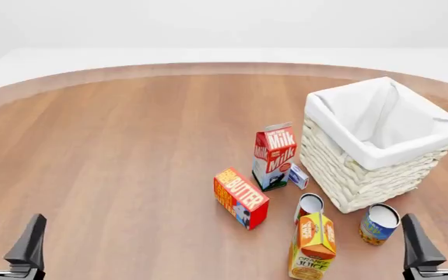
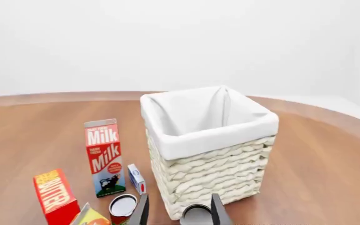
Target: Pick up the alphabet soup, and put it in the basket.
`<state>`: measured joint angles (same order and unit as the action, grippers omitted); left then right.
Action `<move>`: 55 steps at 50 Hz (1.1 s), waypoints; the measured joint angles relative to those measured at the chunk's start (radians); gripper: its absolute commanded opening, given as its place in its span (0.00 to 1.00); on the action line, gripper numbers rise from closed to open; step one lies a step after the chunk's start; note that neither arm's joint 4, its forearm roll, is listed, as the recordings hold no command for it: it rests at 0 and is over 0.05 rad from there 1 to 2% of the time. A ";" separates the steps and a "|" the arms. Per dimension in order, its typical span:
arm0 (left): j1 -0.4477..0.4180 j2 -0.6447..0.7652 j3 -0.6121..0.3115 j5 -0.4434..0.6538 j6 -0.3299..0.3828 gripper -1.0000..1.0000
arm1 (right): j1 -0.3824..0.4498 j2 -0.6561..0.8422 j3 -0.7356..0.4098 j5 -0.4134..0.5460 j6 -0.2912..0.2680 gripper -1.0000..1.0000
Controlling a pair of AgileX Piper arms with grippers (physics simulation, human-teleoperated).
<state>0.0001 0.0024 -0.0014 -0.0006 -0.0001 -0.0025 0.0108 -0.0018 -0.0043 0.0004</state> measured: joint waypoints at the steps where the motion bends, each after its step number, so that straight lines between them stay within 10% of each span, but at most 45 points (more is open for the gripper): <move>1: 0.000 0.000 0.000 0.000 0.000 1.00 | -0.001 0.004 0.000 -0.002 0.000 1.00; 55: 0.000 0.005 -0.003 -0.001 0.000 1.00 | -0.044 0.560 0.000 -0.389 -0.051 1.00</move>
<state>0.0002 0.0074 -0.0043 -0.0019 -0.0002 -0.0464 0.5705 -0.0014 -0.3929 -0.0502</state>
